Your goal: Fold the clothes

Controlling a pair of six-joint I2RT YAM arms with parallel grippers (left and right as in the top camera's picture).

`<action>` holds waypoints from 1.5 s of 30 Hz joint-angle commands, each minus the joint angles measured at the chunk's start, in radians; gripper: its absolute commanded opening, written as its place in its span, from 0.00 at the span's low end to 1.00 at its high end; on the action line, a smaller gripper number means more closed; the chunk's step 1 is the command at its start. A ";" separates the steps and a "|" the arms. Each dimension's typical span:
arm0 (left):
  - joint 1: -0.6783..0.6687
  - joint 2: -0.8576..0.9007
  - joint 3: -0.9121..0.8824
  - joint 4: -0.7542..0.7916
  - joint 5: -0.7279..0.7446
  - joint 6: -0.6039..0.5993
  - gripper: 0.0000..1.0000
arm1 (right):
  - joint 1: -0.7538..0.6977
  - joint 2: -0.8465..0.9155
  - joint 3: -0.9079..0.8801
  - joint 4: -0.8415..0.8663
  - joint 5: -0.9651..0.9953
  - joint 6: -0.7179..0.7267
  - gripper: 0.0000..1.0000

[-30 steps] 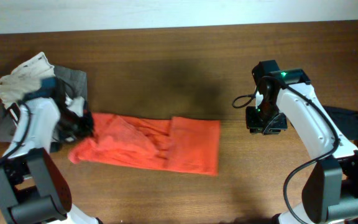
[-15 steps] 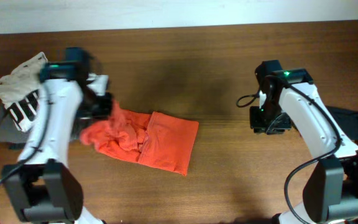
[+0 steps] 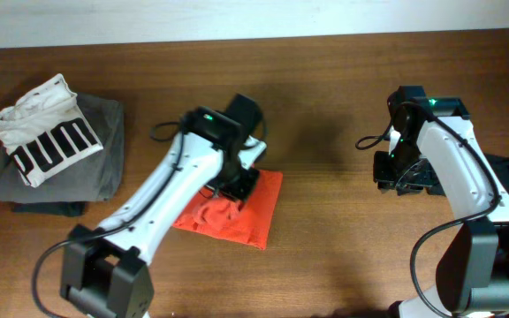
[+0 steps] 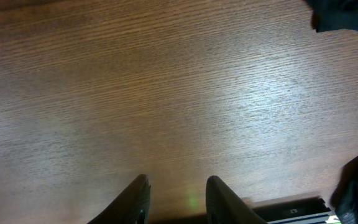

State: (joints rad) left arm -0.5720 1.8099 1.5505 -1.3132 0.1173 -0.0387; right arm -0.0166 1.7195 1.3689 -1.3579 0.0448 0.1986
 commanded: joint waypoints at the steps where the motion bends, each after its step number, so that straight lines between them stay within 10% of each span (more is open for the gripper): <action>1: -0.029 0.041 -0.021 0.002 -0.006 -0.027 0.11 | -0.004 -0.013 0.015 -0.002 0.013 -0.011 0.34; 22: 0.010 0.038 0.056 0.174 0.195 -0.013 0.31 | -0.003 -0.013 0.015 -0.008 0.001 -0.036 0.34; 32: 0.299 -0.028 0.065 0.156 0.072 -0.013 0.31 | 0.043 -0.013 0.015 -0.022 -0.694 -0.501 0.34; 45: 0.347 0.099 -0.097 0.256 0.049 0.055 0.30 | 0.370 0.054 0.015 0.245 -0.810 -0.319 0.34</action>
State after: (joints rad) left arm -0.2276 1.8626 1.5024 -1.0866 0.1936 -0.0113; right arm 0.2932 1.7271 1.3689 -1.1740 -0.6949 -0.2039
